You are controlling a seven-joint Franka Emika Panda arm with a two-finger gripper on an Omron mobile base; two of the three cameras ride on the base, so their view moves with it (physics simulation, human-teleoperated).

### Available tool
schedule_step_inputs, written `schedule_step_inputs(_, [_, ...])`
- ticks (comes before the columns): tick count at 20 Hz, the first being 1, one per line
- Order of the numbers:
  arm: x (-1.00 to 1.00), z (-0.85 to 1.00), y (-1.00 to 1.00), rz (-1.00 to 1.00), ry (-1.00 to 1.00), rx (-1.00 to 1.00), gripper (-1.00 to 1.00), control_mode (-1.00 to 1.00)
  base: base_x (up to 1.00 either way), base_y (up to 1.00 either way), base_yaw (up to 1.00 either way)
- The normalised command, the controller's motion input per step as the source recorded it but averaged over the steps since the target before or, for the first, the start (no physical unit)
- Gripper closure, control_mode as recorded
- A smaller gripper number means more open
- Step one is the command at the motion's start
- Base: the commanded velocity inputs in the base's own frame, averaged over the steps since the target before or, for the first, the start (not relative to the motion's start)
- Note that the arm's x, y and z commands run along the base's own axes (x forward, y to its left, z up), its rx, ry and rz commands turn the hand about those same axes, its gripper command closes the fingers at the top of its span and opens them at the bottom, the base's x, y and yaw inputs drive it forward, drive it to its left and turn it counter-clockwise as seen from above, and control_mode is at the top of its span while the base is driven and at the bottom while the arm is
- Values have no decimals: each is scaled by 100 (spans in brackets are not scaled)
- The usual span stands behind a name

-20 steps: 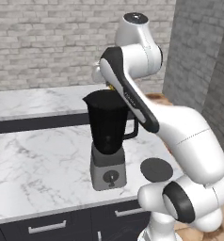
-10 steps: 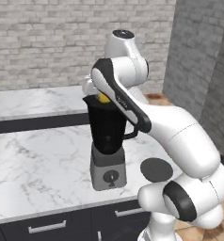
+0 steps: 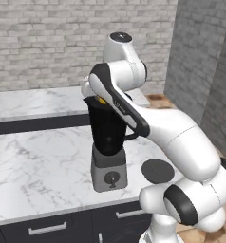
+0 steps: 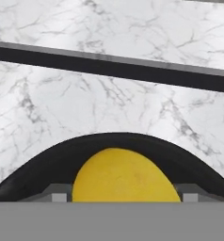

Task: Grab the lemon and garlic from the fridge, place them in the blender, close the lid, and turn on the blender to create a marinade.

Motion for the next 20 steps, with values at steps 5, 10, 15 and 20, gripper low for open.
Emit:
schedule_step_inputs(5, [31, 0, 6, -4, -13, 0, -100, -100, 0, 0, 0])
schedule_step_inputs(10, [-8, 4, 0, 0, -20, 0, -100, -100, 0, 0, 0])
schedule_step_inputs(15, [-17, 5, 0, 0, -28, 2, -100, -100, 0, 0, 0])
schedule_step_inputs(20, [0, 1, 0, 0, -32, 2, -100, -100, 0, 0, 0])
